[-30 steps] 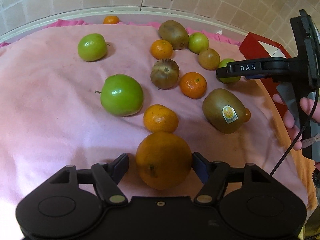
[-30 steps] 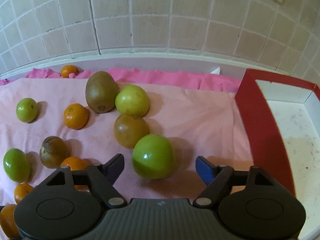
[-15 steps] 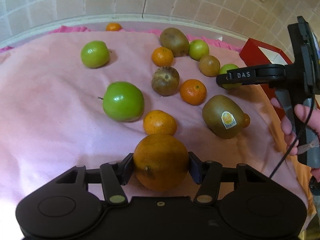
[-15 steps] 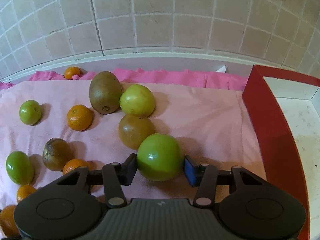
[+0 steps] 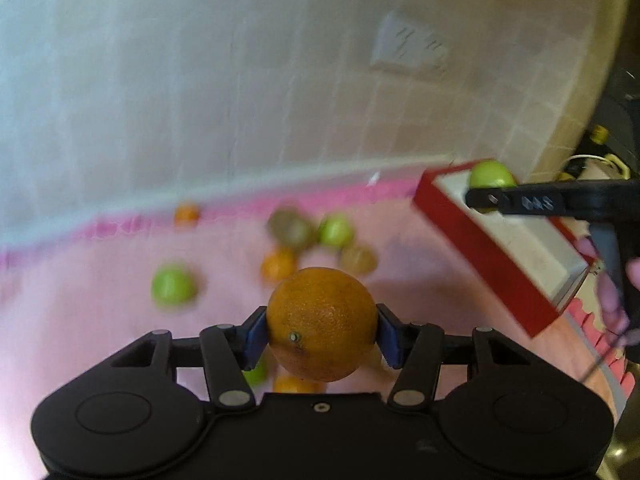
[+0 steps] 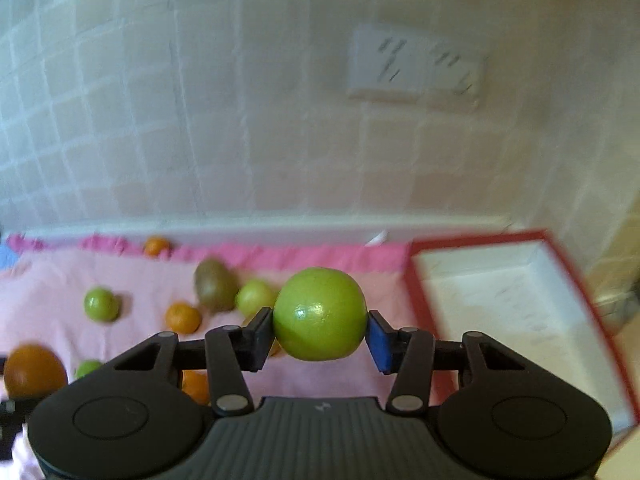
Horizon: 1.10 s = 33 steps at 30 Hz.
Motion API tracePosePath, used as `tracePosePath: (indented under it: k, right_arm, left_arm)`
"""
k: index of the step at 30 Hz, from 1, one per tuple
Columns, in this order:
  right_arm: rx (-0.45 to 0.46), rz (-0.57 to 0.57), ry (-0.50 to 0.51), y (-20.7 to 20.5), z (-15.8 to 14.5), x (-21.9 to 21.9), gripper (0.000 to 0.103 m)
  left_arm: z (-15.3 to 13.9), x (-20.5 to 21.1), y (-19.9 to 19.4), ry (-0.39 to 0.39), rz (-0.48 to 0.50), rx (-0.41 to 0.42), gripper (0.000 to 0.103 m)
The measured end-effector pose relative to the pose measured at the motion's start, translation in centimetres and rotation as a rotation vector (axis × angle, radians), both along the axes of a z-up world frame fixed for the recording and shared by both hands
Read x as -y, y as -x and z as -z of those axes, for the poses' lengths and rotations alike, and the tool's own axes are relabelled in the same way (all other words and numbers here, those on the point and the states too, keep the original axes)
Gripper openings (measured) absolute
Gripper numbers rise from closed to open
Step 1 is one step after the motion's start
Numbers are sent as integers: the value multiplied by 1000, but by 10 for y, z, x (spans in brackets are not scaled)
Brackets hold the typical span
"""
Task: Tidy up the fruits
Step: 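Carry the orange and green apple into the white box and open both tools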
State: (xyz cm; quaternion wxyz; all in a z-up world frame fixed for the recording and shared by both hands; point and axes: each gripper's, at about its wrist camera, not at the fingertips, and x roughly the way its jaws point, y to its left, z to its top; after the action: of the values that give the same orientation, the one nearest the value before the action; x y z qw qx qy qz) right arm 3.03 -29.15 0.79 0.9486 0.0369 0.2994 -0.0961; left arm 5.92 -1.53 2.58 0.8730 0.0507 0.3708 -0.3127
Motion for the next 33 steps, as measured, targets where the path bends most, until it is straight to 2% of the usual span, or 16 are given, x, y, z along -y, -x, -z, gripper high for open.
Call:
tracePosePath:
  k: [4,7,9,11,14,17,20,23,25,29,33]
  right_arm:
    - [37,123,35,30,-26,36,51]
    - [14,222,49,44,-27,75,51]
    - [-17,268,34,48,-17,102,51]
    - [-57,289,-24,48,-2,134,51]
    - [-135,292,-117,39,27,174,51]
    - [-208,273,-173,31,57,194,51]
    - [-264,237,-245,22,83,206,51]
    - [-299,203,-274,13,99,210,51]
    - [-317,186,-269,9,106,209,51]
    - [-337,169,-270,2,116,209,51]
    - [-326,178,-251,2,113,206,52]
  left_arm:
    - [-41,43,-21,12,84,105,66]
    - [-63,91,-38,44,160,142,66]
    - [-67,126,-49,69,214,136,66]
    - [-64,167,-63,102,271,80,66]
    - [-46,232,-84,121,338,-25,66]
    - [-16,294,-95,75,363,-100,66]
    - [17,338,-98,35,354,-151,66]
    - [49,367,-103,4,348,-233,66]
    - [66,381,-103,-25,343,-259,66]
    - [89,396,-105,-63,329,-312,66]
    - [96,398,-107,-73,322,-339,66]
